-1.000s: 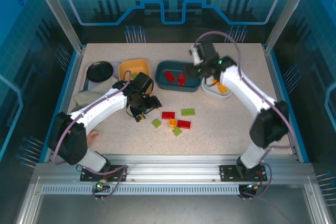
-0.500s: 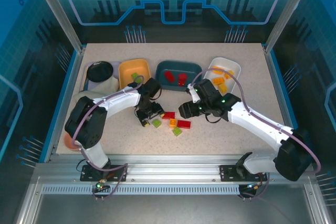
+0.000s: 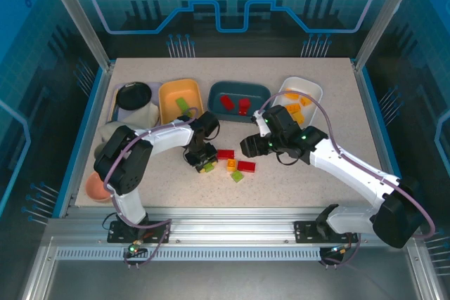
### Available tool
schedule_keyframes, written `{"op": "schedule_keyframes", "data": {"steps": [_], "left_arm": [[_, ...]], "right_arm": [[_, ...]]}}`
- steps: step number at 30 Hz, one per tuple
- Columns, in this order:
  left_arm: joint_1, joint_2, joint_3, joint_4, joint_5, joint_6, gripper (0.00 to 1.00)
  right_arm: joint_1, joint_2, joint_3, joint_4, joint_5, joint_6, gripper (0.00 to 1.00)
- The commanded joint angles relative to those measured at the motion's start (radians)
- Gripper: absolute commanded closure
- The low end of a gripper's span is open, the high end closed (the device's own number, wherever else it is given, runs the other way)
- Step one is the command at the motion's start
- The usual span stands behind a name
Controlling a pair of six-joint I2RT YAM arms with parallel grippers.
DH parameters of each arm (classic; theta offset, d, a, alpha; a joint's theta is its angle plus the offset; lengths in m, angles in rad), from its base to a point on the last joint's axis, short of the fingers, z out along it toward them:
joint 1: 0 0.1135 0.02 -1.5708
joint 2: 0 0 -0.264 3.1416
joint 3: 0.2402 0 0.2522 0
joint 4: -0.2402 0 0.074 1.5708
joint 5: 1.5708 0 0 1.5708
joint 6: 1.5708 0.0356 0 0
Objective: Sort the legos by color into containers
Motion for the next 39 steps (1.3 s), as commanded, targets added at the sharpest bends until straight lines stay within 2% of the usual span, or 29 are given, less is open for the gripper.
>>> {"op": "schedule_keyframes", "data": {"steps": [1,6,11,14,17,27,29,30,32,39], "left_arm": [[-0.011,-0.033,-0.012,-0.016,-0.055,0.004,0.72],[0.026,-0.122,0.152,-0.183,-0.196,0.116,0.72],[0.173,-0.108,0.299,-0.253,-0.243,0.236,0.73],[0.279,-0.049,0.387,-0.269,-0.257,0.304,0.72],[0.343,0.041,0.497,-0.282,-0.312,0.374,0.73],[0.420,0.384,0.808,-0.361,-0.396,0.456,0.71],[0.421,0.419,0.838,-0.367,-0.386,0.460,0.65],[0.420,0.430,0.850,-0.372,-0.383,0.458,0.55],[0.420,0.436,0.869,-0.380,-0.375,0.456,0.45],[0.352,0.290,0.879,-0.367,-0.352,0.459,0.30]], "right_arm": [[0.012,-0.030,-0.007,-0.001,-0.003,0.012,0.32],[0.011,-0.076,0.004,0.046,-0.044,0.019,0.32],[0.007,-0.079,-0.009,0.203,-0.130,0.066,0.32],[0.006,-0.036,0.017,0.226,-0.144,0.085,0.32],[0.008,0.000,0.040,0.227,-0.143,0.089,0.32],[0.002,0.060,0.084,0.151,-0.119,0.104,0.31],[0.003,0.060,0.084,0.134,-0.108,0.103,0.31],[0.004,0.059,0.085,0.121,-0.097,0.101,0.31],[0.003,0.057,0.088,0.096,-0.077,0.086,0.30],[0.003,0.045,0.102,-0.013,0.034,0.002,0.30]]}}
